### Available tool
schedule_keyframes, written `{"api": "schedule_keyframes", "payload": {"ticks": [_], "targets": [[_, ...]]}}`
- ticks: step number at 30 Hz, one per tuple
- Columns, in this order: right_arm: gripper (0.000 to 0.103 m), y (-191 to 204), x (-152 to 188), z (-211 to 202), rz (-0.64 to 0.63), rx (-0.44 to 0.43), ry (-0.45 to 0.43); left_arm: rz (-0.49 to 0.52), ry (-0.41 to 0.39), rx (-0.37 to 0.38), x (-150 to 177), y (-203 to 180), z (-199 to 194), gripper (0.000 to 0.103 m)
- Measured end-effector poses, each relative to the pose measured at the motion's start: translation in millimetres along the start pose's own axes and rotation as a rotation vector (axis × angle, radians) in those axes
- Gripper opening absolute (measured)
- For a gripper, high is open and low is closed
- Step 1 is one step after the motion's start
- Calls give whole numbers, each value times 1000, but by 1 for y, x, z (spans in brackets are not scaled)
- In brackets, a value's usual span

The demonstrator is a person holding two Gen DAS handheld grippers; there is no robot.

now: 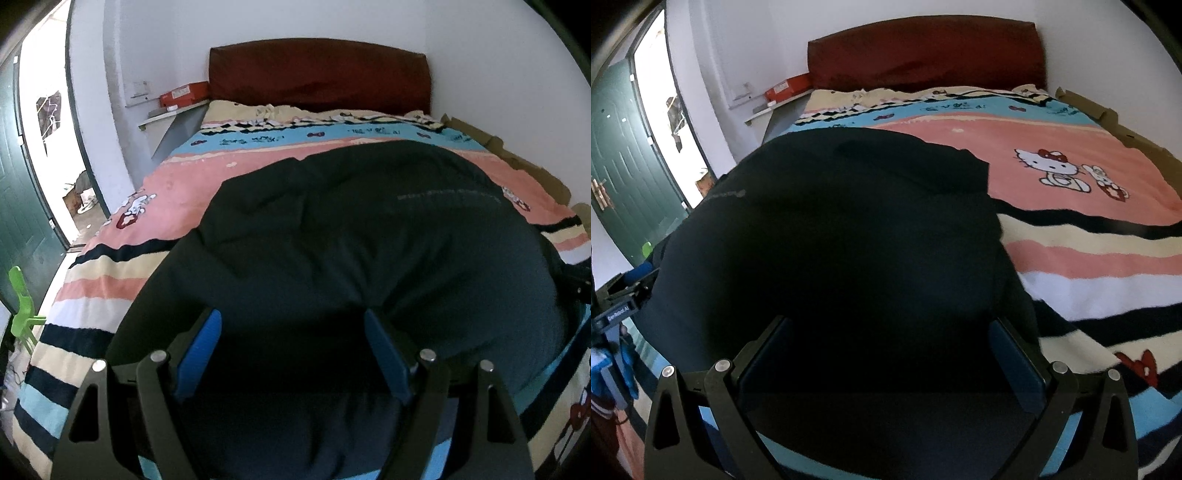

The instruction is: Fold large clothes

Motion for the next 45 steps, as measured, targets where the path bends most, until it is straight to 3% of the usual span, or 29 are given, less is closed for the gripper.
{"api": "schedule_keyframes", "payload": {"ticks": [7, 10, 12, 16, 18, 22, 24, 26, 29, 34, 39, 42, 43, 44, 45], "targets": [[102, -25, 6, -13, 23, 32, 39, -113, 0, 70, -6, 54, -24, 79], [102, -44, -1, -21, 60, 24, 41, -148, 29, 61, -16, 84, -24, 79], [102, -59, -11, -23, 98, 5, 45, -172, 75, 98, -24, 98, -16, 79], [102, -72, -30, -4, 171, -129, 119, -236, 179, 238, -38, 116, 15, 79], [102, -74, -38, 13, 195, -202, 170, -251, 229, 270, -39, 119, 31, 79], [102, -83, -40, 48, 208, -245, 263, -279, 343, 353, -29, 120, 74, 80], [102, -89, -34, 67, 255, -333, 312, -292, 354, 387, -25, 120, 86, 86], [103, -92, -27, 86, 310, -432, 362, -311, 374, 403, -18, 123, 101, 102], [103, -90, -21, 102, 327, -521, 390, -363, 423, 543, -2, 119, 123, 103], [103, -79, -18, 110, 306, -595, 397, -390, 394, 648, 6, 119, 125, 103], [103, -74, -18, 116, 311, -623, 372, -409, 357, 642, 8, 103, 122, 103], [103, -67, -18, 116, 294, -641, 352, -419, 306, 620, 9, 97, 113, 94], [102, -65, -18, 114, 292, -644, 342, -421, 288, 635, 10, 93, 107, 79], [94, -61, -19, 111, 286, -644, 326, -426, 270, 658, 10, 88, 100, 63], [80, -59, -19, 108, 283, -655, 312, -433, 255, 675, 9, 83, 95, 56]]}}
Point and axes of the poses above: each gripper's, at about its wrist camera, not at the fingertips, and z roughly the way its jaws point, y to its left, x to its underside, the point moved 6 cm from there along z, roughly the way its jaws point, and after that the axes turned 11 degrees about y, right-handed, at the moved point
